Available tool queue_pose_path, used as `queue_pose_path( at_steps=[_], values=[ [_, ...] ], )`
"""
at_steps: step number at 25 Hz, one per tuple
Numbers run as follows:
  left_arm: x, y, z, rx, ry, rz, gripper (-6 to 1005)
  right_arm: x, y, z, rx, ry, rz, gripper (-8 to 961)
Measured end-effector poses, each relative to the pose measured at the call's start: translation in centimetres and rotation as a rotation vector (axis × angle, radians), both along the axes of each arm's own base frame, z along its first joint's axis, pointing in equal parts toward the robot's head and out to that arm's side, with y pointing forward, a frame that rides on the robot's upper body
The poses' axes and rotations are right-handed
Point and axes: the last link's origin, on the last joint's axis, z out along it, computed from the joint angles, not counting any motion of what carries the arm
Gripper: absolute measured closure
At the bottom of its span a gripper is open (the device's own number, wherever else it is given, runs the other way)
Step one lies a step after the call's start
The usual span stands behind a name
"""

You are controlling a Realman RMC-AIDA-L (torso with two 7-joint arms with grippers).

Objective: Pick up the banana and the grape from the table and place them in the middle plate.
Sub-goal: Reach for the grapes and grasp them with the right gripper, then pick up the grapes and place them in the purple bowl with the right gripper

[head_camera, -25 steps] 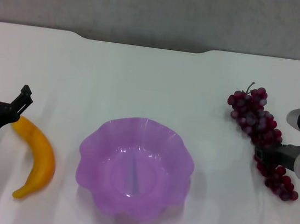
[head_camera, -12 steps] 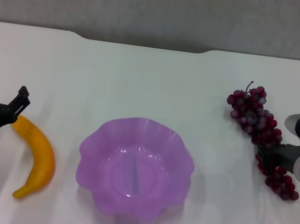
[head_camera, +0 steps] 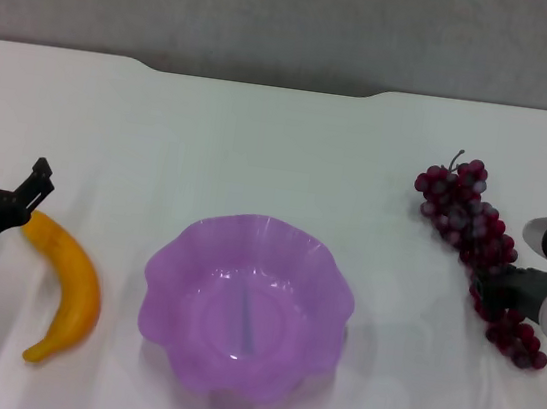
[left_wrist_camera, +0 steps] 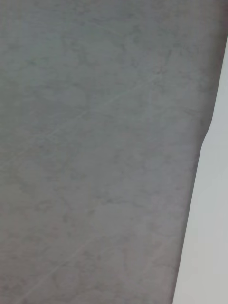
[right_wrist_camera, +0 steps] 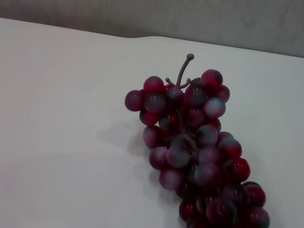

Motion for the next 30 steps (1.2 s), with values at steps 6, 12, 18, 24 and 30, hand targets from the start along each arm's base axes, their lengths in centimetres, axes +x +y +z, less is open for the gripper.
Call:
queue_pose_path(
  at_steps=[6, 12, 18, 24, 30],
  values=[
    [-0.1, -0.1, 0.0, -0.001, 0.001, 0.002, 108, 0.4, -0.3, 0.3, 0.021, -0.009, 0.011, 626],
    [-0.2, -0.1, 0.1, 0.003, -0.003, 0.006, 108, 0.7, -0.7, 0.5, 0.038, -0.002, 0.015, 633],
    [-0.1, -0.1, 0.1, -0.001, -0.001, 0.001, 107, 0.2, -0.7, 0.7, 0.051, 0.009, 0.035, 649],
    [-0.1, -0.1, 0.1, -0.002, 0.000, 0.001, 108, -0.6, -1.0, 1.2, 0.103, 0.015, 0.098, 695],
    [-0.3, -0.2, 0.1, 0.000, 0.000, 0.008, 107, -1.4, -1.4, 1.4, 0.133, 0.026, 0.145, 731]
  ],
)
